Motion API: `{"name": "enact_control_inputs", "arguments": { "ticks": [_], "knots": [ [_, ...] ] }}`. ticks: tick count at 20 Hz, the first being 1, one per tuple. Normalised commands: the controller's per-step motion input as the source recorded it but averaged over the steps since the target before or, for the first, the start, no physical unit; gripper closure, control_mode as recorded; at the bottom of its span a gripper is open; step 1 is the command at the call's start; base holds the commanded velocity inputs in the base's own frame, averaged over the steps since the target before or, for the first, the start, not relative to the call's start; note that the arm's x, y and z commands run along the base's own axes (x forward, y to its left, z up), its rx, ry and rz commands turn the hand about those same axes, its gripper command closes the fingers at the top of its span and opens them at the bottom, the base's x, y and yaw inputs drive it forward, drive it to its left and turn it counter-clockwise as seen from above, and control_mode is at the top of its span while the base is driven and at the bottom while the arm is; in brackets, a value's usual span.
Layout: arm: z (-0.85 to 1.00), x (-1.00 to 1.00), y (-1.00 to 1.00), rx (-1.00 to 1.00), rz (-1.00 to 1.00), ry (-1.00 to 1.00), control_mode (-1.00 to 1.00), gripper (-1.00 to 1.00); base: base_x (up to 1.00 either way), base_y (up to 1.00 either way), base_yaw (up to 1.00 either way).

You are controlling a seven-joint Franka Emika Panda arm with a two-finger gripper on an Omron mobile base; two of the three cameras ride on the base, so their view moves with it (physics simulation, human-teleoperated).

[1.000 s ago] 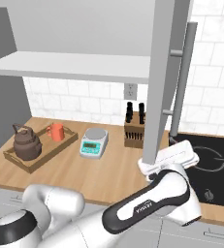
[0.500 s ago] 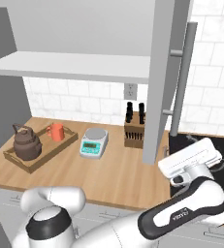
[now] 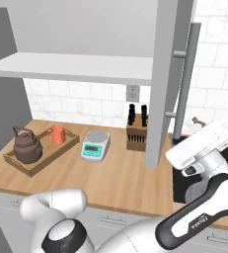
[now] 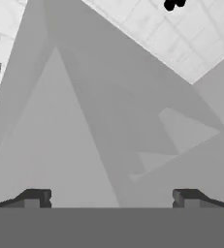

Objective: Pick the kettle from the counter and place it on the tray. Then pick the mug from the cabinet and place it on the tray. Then close the cabinet doors.

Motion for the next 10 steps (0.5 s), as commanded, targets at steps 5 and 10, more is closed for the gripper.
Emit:
{"name": "enact_control_inputs", "arguments": {
  "ticks": [5,10],
  "knots": [
    [0.40,-0.34,0.59,-0.17,0.06,-0.11,-1.00,-1.00,0.00,0.00,0.00],
    [0.30,-0.27,0.83,-0.23,0.07,-0.02,-1.00,-1.00,0.00,0.00,0.00]
  ]
}}
